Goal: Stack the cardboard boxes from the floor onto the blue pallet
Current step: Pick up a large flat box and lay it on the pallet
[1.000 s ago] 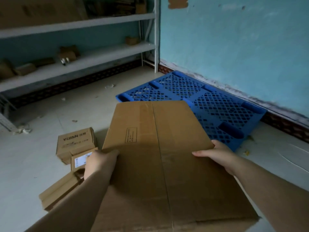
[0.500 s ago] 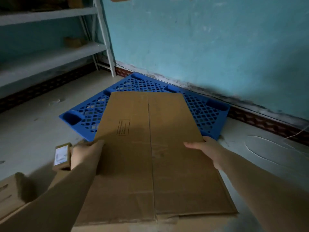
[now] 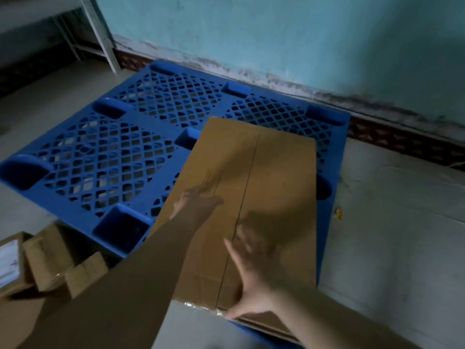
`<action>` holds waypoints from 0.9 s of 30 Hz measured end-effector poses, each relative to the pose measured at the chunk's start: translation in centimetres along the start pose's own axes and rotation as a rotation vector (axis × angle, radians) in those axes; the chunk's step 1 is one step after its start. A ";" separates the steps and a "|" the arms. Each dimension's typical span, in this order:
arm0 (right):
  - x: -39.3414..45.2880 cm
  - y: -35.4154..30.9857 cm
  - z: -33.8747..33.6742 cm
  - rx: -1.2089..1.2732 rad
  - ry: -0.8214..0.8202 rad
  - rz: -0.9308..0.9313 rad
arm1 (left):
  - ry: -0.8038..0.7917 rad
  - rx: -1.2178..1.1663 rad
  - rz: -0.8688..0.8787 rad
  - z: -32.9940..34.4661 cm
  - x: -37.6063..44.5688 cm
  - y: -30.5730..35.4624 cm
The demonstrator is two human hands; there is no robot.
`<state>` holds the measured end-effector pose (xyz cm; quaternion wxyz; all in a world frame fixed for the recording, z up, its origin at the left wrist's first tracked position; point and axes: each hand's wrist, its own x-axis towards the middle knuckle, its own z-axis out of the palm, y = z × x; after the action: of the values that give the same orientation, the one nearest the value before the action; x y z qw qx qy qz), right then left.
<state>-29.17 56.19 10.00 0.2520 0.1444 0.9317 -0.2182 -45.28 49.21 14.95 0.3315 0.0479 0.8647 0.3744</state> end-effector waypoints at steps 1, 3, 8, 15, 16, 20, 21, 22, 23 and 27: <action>0.4 -2.0 1.7 -0.032 -0.037 -0.085 | 0.015 0.023 0.021 0.3 0.2 -0.3; 0.4 -5.3 4.4 -0.120 0.060 -0.204 | 0.037 0.032 0.044 0.5 0.2 -0.8; 1.5 -5.0 5.3 -0.201 0.140 -0.184 | 0.016 0.108 0.069 0.6 0.4 -3.0; 7.3 -4.3 1.7 -0.190 0.226 -0.104 | 0.072 0.111 0.036 1.5 2.3 -4.2; 8.2 -4.4 1.0 -0.192 0.238 -0.088 | 0.092 0.126 0.044 1.6 2.6 -4.2; 10.8 -4.7 -0.8 -0.176 0.246 -0.007 | 0.171 0.093 0.098 1.9 3.7 -4.3; 11.2 -4.7 -1.0 -0.179 0.238 0.008 | 0.175 0.071 0.103 1.8 3.9 -4.3; 11.4 -4.7 -1.3 -0.189 0.230 0.019 | 0.172 0.049 0.106 1.6 4.0 -4.3; 11.5 -4.7 -1.4 -0.201 0.221 0.033 | 0.166 0.025 0.106 1.3 4.1 -4.3; 10.8 -5.6 -1.3 -0.269 0.247 0.057 | 0.184 -0.080 0.113 -1.3 3.7 -4.8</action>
<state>-40.78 53.70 7.18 0.1589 0.1613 0.9719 -0.0648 -48.16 46.15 10.37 0.2306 0.0486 0.8719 0.4293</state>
